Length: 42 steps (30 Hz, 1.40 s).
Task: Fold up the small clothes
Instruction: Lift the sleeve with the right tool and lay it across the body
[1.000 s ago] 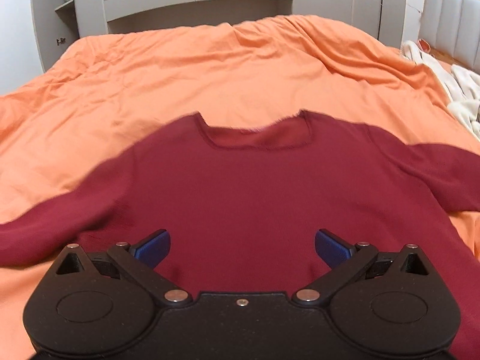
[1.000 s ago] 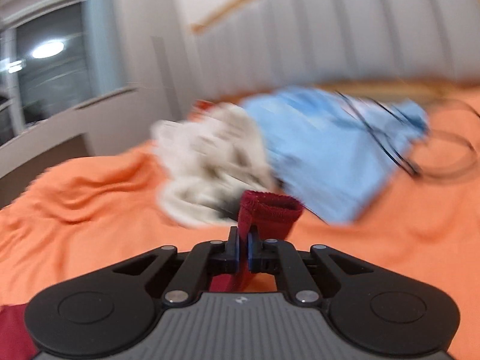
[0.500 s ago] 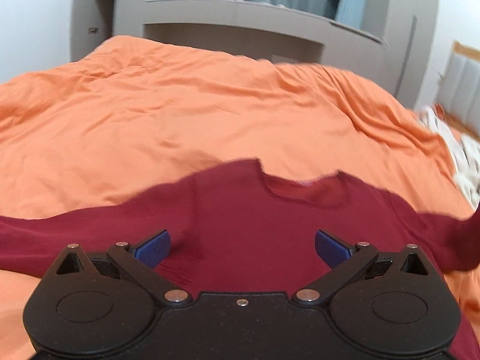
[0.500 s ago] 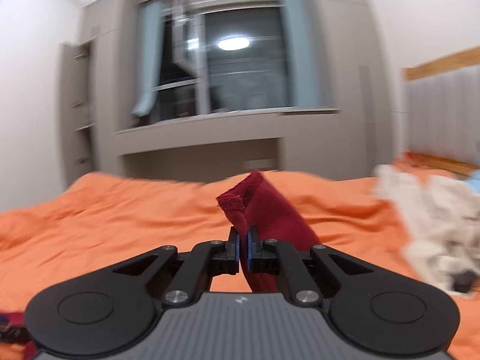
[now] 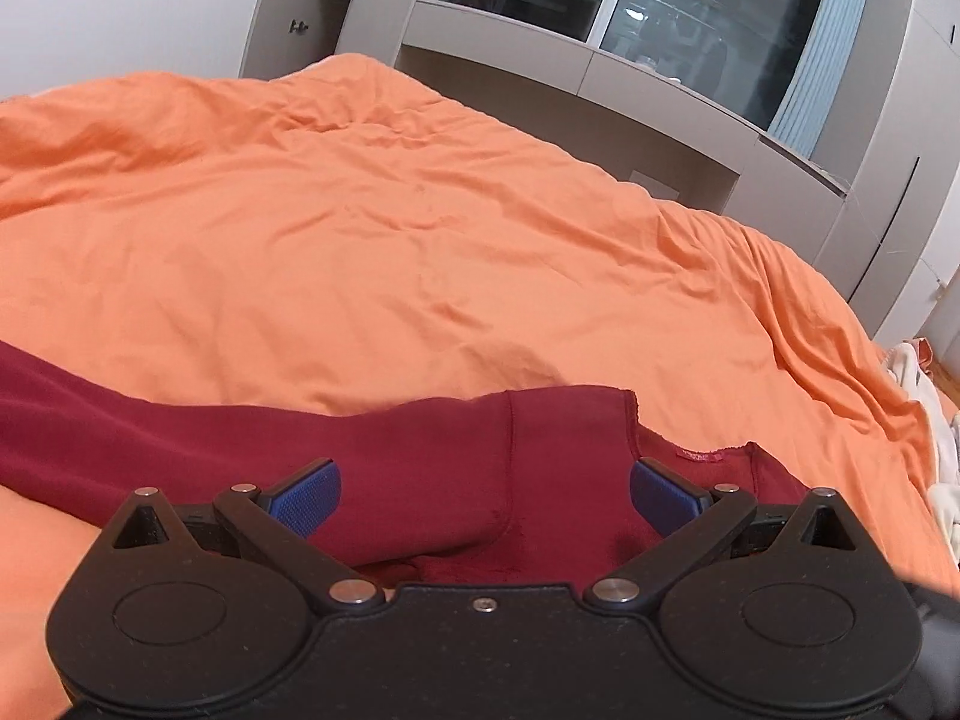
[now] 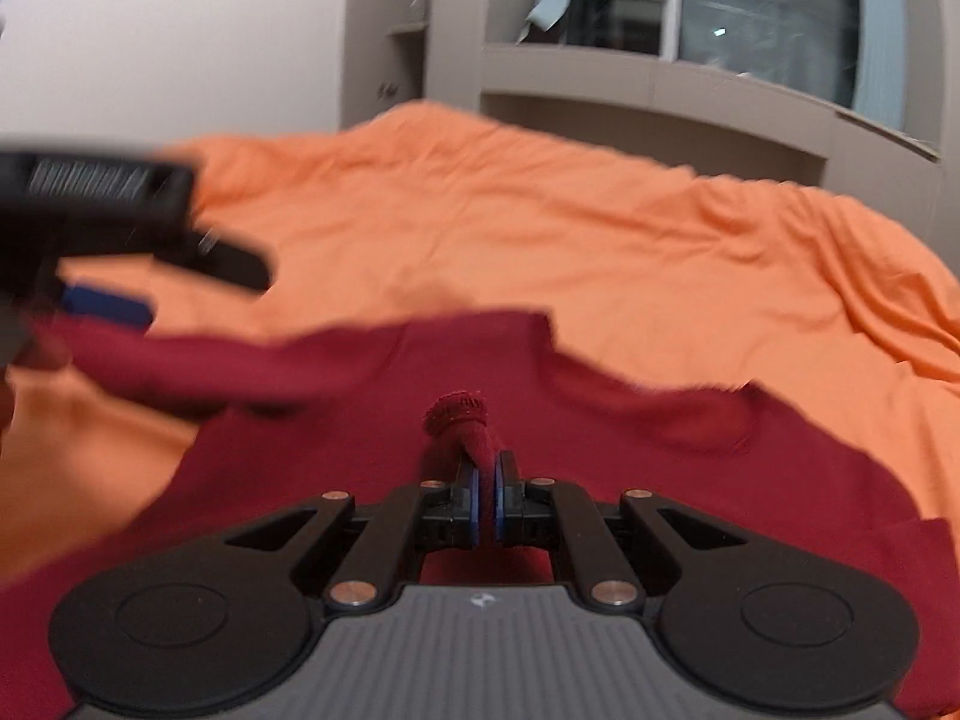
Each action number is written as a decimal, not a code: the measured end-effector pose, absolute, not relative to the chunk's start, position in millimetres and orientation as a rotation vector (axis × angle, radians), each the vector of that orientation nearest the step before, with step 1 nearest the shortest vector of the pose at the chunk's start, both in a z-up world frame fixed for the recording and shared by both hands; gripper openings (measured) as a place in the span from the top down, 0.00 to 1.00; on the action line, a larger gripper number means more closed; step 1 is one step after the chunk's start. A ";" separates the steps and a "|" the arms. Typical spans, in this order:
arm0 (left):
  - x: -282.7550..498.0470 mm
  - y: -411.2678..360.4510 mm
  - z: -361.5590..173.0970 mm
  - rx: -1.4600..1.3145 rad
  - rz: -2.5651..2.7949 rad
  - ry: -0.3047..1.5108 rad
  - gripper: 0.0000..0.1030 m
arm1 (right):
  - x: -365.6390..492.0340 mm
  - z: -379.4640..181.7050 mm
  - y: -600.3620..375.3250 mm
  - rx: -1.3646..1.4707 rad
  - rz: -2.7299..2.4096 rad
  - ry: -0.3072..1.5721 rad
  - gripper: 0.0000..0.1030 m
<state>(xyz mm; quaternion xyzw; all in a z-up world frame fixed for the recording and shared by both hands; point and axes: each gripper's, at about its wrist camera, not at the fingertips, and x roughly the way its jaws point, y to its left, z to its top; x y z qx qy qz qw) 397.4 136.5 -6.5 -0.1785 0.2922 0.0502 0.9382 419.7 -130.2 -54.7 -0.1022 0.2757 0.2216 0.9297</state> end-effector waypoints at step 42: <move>437.4 50.9 -87.9 -0.007 0.029 0.878 0.00 | 392.1 -77.6 -319.2 -0.236 -0.112 0.654 0.89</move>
